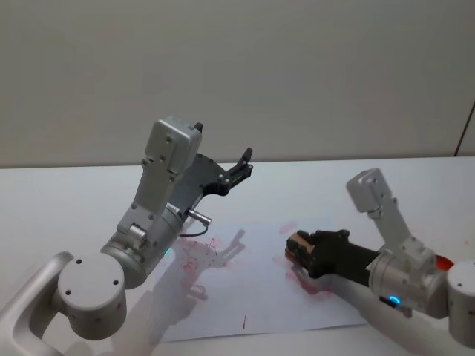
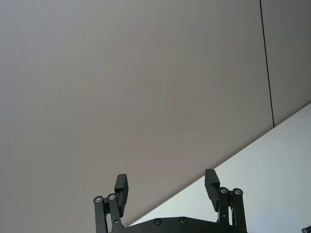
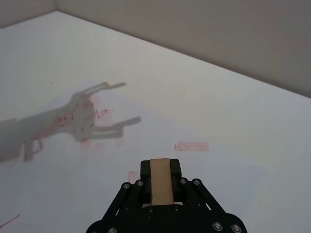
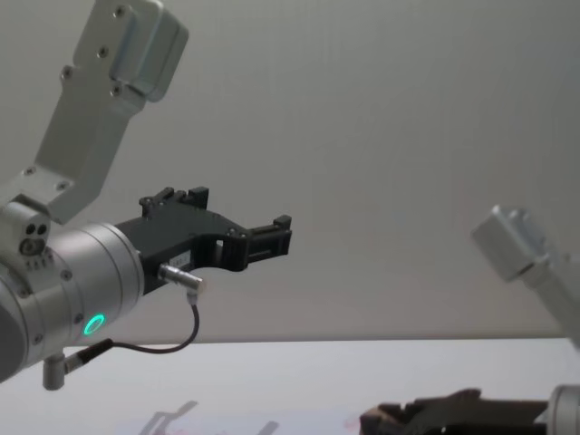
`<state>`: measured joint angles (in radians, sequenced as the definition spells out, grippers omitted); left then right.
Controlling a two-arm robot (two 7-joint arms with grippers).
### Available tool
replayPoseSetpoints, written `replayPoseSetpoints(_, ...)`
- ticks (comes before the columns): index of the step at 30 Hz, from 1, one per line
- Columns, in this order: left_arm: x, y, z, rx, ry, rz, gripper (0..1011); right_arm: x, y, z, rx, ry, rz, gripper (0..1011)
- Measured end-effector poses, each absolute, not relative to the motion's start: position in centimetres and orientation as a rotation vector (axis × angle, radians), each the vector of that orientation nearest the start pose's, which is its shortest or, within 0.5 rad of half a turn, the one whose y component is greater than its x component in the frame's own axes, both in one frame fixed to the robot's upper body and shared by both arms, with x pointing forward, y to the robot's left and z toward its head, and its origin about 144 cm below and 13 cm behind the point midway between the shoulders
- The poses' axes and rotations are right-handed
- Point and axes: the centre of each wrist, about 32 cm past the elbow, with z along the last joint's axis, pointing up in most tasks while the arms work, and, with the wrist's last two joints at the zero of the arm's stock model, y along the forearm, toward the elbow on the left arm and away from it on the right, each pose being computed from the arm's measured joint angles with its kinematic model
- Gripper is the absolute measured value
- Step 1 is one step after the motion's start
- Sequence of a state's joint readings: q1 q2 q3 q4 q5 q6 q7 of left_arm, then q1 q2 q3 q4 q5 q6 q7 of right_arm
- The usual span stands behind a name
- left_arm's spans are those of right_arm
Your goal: Use the one hand to pick up the stamp and affix it onto the A4 paper.
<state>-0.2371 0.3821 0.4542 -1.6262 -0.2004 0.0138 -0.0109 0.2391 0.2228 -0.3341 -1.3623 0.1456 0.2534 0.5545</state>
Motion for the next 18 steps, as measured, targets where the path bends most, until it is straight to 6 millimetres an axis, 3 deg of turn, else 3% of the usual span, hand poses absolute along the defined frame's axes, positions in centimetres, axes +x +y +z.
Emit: replayPoseSetpoints(18,49.20,19.84,120.44,0.061,-0.268,1.124,1001,52.25,-19.59,113.10,-0.344,0.155,-0.729,216)
